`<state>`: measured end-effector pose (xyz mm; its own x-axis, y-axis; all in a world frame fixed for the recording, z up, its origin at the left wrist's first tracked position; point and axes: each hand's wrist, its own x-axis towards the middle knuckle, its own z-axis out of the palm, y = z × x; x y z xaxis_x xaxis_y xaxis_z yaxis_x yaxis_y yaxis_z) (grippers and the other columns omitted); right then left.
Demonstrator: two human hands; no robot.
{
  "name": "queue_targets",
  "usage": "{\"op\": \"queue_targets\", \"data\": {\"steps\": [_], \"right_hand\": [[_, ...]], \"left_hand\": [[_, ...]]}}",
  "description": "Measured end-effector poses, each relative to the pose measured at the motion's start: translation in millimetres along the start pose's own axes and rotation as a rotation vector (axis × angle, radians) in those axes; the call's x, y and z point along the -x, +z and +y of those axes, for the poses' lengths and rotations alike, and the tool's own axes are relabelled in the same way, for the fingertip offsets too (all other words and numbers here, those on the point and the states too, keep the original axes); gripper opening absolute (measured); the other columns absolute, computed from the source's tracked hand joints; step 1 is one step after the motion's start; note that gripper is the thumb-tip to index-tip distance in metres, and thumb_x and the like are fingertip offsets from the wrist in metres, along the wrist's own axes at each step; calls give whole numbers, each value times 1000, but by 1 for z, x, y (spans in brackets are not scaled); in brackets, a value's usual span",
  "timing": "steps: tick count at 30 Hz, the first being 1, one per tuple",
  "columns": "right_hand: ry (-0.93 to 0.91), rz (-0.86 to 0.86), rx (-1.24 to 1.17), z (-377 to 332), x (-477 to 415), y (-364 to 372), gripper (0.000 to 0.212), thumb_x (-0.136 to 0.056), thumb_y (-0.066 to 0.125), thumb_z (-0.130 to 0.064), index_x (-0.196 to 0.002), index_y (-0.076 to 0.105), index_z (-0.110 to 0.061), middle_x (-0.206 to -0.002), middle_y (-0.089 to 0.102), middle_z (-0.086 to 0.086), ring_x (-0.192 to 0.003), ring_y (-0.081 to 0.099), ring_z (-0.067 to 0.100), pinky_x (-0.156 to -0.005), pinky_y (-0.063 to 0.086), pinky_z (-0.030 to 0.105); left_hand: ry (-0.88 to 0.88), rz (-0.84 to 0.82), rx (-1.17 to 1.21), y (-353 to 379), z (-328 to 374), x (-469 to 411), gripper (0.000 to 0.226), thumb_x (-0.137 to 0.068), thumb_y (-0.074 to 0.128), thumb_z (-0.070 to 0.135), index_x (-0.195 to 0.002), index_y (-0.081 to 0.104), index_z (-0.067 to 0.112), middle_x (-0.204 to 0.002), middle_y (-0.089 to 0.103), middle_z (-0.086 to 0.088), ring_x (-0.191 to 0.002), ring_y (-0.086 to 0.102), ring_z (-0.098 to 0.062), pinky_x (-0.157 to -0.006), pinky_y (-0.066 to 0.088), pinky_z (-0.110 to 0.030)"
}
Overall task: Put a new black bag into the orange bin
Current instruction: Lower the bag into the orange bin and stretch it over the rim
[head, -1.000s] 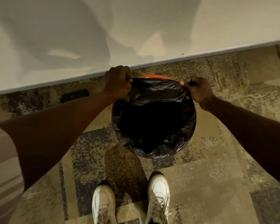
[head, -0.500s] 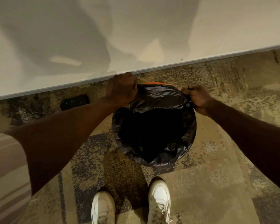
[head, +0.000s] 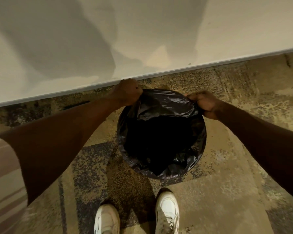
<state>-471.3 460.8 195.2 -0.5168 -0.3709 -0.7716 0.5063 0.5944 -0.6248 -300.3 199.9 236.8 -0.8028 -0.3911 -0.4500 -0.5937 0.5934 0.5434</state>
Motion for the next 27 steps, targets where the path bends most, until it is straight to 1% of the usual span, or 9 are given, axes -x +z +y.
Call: {"op": "queue_targets", "data": {"steps": [2,4,9,12,17,20,22,25,27], "right_hand": [[34,11,36,-3,-1,3,26,-101,58,-6,-85,79,0,-83,78,14,-64,75,22,-57,61,29],[60,5,92,-7,0,6,26,-100,55,-4,-90,79,1,-78,78,12,-59,74,20,-53,60,28],[181,-67,90,-15,3,7,30,-105,47,-8,-98,74,1,-79,75,10,-63,73,19,-57,61,28],[210,-58,60,-16,4,10,30,-106,46,-9,-95,73,-1,-80,73,10,-64,70,21,-59,61,29],[164,83,21,-11,3,18,26,-103,56,-11,-89,76,-4,-89,73,16,-66,71,29,-53,59,33],[180,133,75,-7,3,20,23,-101,62,-16,-87,79,-8,-88,75,14,-69,73,32,-60,60,40],[193,145,81,-6,3,20,23,-100,63,-18,-86,79,-8,-90,76,15,-71,73,32,-66,61,43],[195,182,74,-5,8,21,21,-100,65,-22,-92,77,-7,-101,75,17,-84,74,35,-76,63,48],[179,210,43,-4,13,21,21,-98,68,-22,-92,77,-5,-106,76,17,-88,75,35,-79,64,49]], "left_hand": [[-69,-31,14,3,1,-8,28,-102,54,20,-101,72,-1,-110,70,-24,-106,66,-41,-80,46,-38],[-157,-19,62,4,2,-13,32,-103,52,21,-110,73,-3,-107,70,-22,-110,67,-41,-77,43,-32],[-274,-136,238,0,-6,-16,24,-102,58,13,-81,67,5,-84,64,-10,-71,61,-20,-59,49,-27],[-295,-139,305,-2,-9,-12,33,-102,62,15,-69,58,11,-75,57,-7,-65,55,-17,-52,44,-25],[-288,39,165,11,-13,-7,46,-100,67,23,-60,47,15,-63,46,-1,-57,46,-15,-50,32,-28],[-286,103,212,19,-17,3,35,-99,71,30,-73,59,10,-77,59,-7,-80,65,-29,-65,42,-29],[-287,118,243,19,-17,8,22,-100,67,27,-88,61,10,-93,64,-15,-100,69,-39,-75,41,-30],[-352,177,472,24,-19,18,9,-101,62,9,-96,56,5,-115,68,-29,-99,63,-29,-74,49,-29],[-393,208,611,29,-26,27,16,-103,63,15,-89,58,8,-101,63,-18,-89,64,-22,-75,60,-33]]}}
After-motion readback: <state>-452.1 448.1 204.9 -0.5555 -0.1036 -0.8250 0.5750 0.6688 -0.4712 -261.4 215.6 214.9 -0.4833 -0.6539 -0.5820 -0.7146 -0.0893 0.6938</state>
